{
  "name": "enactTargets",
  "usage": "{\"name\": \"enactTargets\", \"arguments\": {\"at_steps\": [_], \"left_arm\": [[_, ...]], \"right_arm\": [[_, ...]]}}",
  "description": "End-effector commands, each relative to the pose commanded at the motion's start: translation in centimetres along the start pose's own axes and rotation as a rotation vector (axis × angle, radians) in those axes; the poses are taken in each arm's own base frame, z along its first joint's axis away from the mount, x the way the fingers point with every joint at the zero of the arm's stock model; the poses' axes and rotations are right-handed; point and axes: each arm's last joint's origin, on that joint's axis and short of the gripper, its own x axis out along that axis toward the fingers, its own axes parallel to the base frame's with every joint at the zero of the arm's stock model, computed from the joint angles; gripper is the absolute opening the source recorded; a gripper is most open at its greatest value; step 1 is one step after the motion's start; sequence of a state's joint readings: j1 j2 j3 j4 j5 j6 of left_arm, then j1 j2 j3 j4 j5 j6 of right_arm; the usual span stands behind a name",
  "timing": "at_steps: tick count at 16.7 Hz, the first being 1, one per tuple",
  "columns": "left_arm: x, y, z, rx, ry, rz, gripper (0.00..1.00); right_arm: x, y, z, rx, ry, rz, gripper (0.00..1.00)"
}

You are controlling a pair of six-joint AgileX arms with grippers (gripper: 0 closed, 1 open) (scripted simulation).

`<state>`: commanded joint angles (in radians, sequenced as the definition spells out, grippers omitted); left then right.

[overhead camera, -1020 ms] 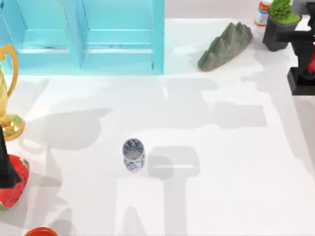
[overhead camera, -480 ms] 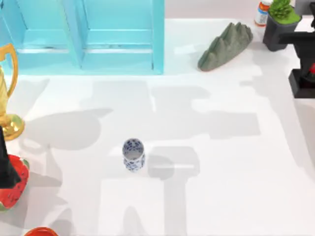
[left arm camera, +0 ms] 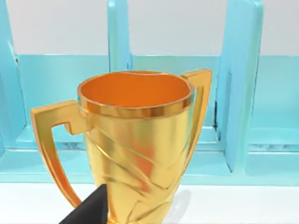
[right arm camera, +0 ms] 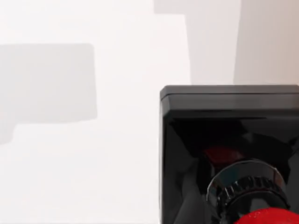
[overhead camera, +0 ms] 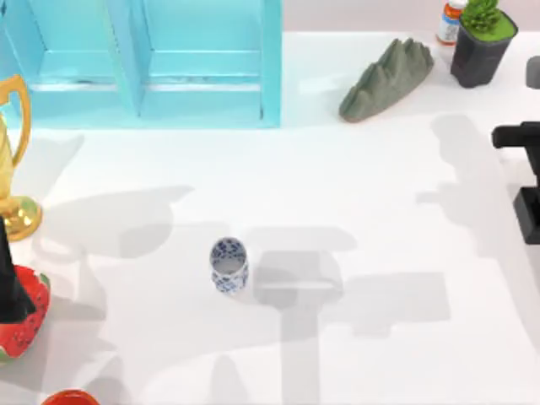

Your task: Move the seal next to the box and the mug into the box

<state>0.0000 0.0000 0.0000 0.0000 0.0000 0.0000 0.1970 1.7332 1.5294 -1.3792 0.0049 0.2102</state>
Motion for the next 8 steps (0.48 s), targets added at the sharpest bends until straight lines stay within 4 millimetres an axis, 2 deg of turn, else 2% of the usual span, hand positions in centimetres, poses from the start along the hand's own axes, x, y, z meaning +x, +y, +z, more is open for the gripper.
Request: {"name": "enactTargets", "arguments": {"at_steps": [3, 8], "left_arm": [[0.00, 0.00, 0.00, 0.000, 0.000, 0.000, 1.00], [0.00, 0.00, 0.00, 0.000, 0.000, 0.000, 1.00]], "right_arm": [[-0.11, 0.04, -1.24, 0.001, -0.007, 0.001, 0.00], [0.45, -0.03, -1.10, 0.004, 0.000, 0.001, 0.00]]}}
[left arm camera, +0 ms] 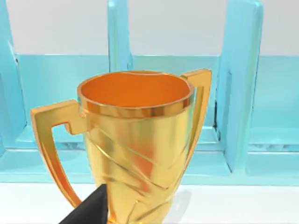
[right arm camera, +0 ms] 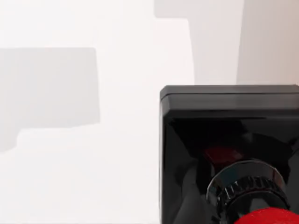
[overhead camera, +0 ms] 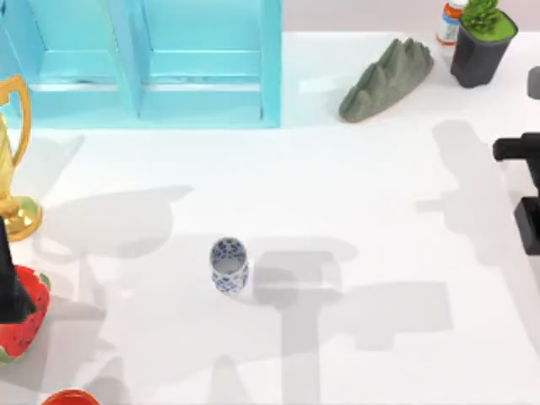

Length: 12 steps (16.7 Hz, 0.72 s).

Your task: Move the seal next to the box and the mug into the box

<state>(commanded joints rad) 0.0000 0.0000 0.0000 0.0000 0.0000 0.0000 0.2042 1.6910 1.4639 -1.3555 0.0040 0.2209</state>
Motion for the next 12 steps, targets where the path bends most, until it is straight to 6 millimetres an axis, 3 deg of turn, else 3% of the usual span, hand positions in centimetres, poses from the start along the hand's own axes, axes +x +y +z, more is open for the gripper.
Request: {"name": "enactTargets", "arguments": {"at_steps": [7, 11, 12], "left_arm": [[0.0, 0.0, 0.0, 0.000, 0.000, 0.000, 1.00], [0.0, 0.0, 0.0, 0.000, 0.000, 0.000, 1.00], [0.0, 0.0, 0.0, 0.000, 0.000, 0.000, 1.00]], "right_arm": [[5.6, 0.1, -0.1, -0.003, -0.007, 0.001, 0.00], [5.9, 0.1, -0.1, -0.003, -0.006, 0.000, 0.00], [5.9, 0.1, -0.1, -0.003, -0.006, 0.000, 0.08]]}}
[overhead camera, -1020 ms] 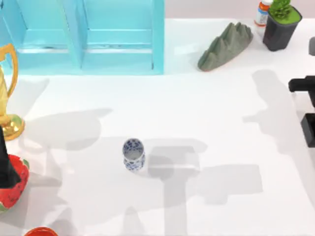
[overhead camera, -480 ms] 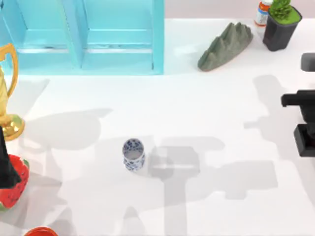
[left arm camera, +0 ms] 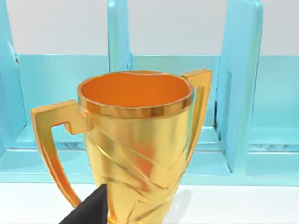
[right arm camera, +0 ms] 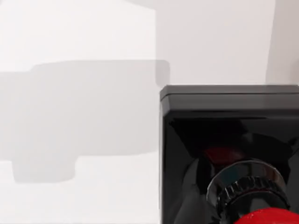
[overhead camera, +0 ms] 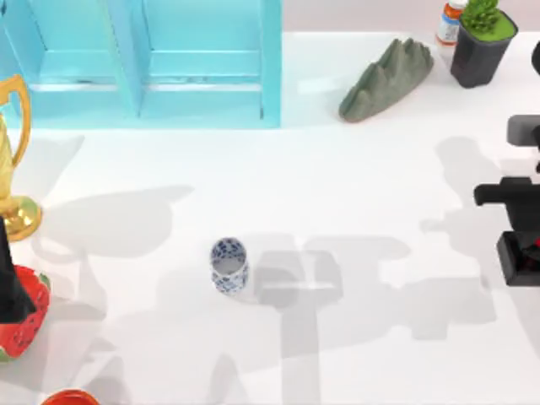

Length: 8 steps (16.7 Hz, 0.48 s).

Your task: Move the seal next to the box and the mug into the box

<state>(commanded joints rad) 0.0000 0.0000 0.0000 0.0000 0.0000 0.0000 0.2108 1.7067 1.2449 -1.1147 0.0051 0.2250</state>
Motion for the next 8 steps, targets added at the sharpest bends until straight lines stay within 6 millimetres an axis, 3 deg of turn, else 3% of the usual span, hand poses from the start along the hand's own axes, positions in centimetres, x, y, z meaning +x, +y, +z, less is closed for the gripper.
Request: {"name": "enactTargets", "arguments": {"at_steps": [8], "left_arm": [[0.00, 0.00, 0.00, 0.000, 0.000, 0.000, 1.00]], "right_arm": [[0.00, 0.00, 0.00, 0.000, 0.000, 0.000, 0.68]]}}
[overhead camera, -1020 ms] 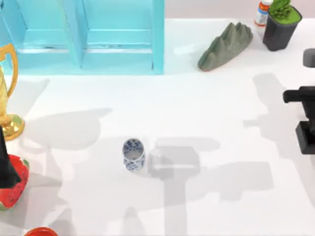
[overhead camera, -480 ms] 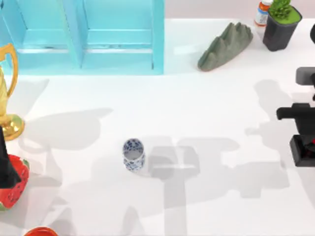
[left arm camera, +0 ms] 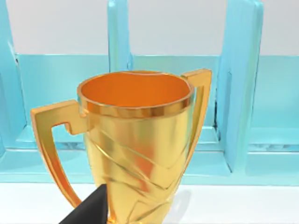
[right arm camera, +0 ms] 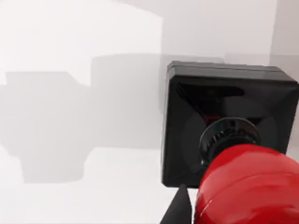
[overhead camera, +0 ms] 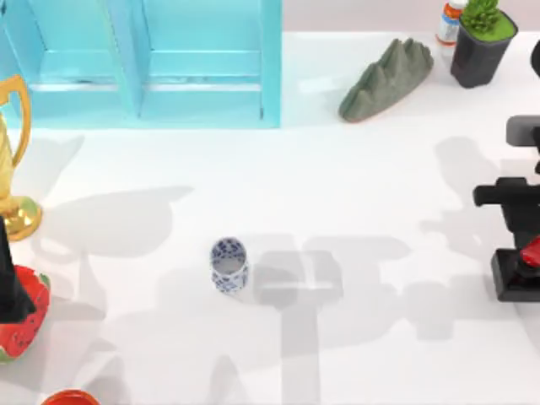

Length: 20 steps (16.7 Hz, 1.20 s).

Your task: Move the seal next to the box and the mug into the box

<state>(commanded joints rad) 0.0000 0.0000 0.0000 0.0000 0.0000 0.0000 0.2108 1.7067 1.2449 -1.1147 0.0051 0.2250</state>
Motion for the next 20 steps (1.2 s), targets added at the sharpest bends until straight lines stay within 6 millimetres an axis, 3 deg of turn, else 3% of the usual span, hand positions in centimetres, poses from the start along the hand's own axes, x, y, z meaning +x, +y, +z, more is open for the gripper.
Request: {"name": "enactTargets", "arguments": {"at_steps": [4, 5, 15, 20], "left_arm": [[0.0, 0.0, 0.0, 0.000, 0.000, 0.000, 1.00], [0.0, 0.0, 0.0, 0.000, 0.000, 0.000, 1.00], [0.0, 0.0, 0.0, 0.000, 0.000, 0.000, 1.00], [0.0, 0.0, 0.0, 0.000, 0.000, 0.000, 1.00]], "right_arm": [[0.0, 0.0, 0.0, 0.000, 0.000, 0.000, 0.98], [0.0, 0.0, 0.0, 0.000, 0.000, 0.000, 1.00], [-0.4, 0.0, 0.1, -0.001, 0.000, 0.000, 1.00], [-5.4, 0.1, 0.6, 0.000, 0.007, -0.001, 1.00]]}}
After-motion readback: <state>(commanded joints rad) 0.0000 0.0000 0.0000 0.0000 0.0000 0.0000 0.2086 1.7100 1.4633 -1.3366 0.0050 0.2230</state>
